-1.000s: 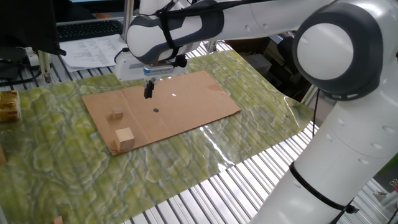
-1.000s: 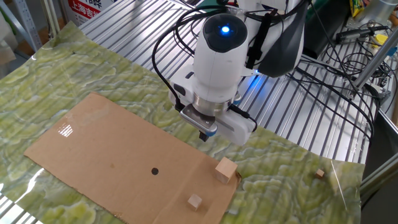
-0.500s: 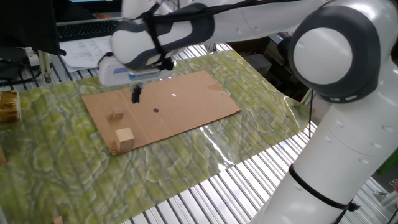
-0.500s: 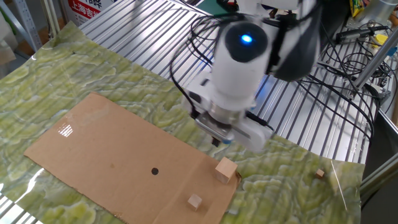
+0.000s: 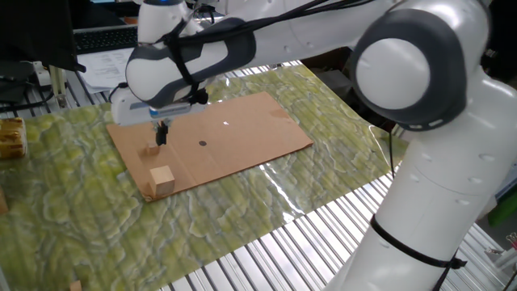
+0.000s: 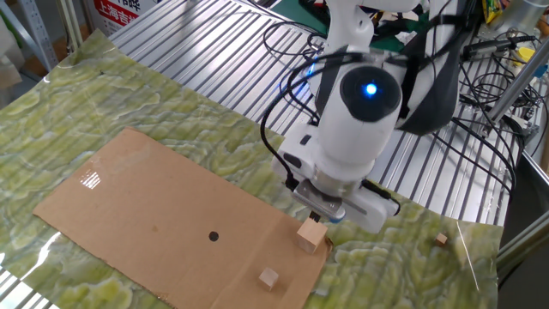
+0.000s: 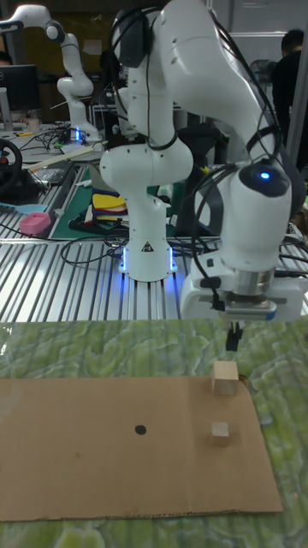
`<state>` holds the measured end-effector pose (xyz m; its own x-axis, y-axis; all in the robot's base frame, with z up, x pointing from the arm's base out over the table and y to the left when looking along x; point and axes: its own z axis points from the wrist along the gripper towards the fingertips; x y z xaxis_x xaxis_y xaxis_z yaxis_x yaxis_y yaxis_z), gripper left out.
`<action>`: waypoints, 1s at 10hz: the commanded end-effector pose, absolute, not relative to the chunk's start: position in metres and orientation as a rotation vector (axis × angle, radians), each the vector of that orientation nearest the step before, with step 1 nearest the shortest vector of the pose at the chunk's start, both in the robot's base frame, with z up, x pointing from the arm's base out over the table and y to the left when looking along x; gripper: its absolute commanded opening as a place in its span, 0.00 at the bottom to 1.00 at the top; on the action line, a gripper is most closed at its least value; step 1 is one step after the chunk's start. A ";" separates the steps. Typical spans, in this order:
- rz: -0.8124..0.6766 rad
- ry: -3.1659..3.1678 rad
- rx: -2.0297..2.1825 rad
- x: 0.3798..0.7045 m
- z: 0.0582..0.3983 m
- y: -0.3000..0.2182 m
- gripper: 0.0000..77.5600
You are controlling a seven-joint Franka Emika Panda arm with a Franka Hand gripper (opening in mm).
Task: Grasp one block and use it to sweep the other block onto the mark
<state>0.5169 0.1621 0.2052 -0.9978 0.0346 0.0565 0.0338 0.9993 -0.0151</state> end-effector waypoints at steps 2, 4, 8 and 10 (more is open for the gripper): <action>0.023 -3.100 -0.051 0.520 0.186 0.159 0.00; 0.009 -3.097 -0.116 0.520 0.186 0.159 0.00; 0.034 -3.025 -0.119 0.520 0.186 0.159 0.00; 0.033 -3.038 -0.110 0.520 0.186 0.159 0.00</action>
